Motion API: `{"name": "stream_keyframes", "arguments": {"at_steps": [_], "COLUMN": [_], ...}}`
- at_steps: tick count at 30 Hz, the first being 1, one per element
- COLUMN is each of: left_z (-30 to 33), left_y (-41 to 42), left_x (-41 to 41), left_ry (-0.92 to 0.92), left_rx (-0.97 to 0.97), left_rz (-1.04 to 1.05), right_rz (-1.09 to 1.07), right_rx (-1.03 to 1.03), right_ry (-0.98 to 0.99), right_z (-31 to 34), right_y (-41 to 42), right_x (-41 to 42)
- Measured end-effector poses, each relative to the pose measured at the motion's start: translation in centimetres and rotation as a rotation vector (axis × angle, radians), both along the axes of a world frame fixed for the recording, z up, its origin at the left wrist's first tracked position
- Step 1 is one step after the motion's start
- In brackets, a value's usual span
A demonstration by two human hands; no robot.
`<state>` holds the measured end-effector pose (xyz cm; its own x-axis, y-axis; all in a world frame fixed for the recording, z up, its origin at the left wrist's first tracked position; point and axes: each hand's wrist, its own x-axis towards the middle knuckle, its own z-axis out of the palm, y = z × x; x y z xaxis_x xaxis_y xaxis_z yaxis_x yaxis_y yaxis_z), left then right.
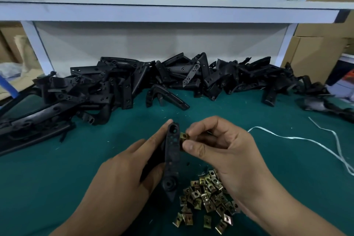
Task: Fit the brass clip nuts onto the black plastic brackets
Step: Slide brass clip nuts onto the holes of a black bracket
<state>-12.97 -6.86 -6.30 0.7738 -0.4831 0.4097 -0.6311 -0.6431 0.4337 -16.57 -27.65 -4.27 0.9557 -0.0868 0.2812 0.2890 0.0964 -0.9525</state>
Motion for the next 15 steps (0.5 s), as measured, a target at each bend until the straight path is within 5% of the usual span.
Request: {"name": "stream_keyframes", "arguments": {"at_steps": [15], "left_z": [-0.07], "left_y": [0.35], "left_x": [0.12], "left_ry": [-0.010], "left_rx": [0.097], "left_rz": [0.013], "right_rz": [-0.068], "right_rx": [-0.287], "right_ry": [-0.137], "right_z": [0.78], "right_y": [-0.01], "right_x": [-0.83]}}
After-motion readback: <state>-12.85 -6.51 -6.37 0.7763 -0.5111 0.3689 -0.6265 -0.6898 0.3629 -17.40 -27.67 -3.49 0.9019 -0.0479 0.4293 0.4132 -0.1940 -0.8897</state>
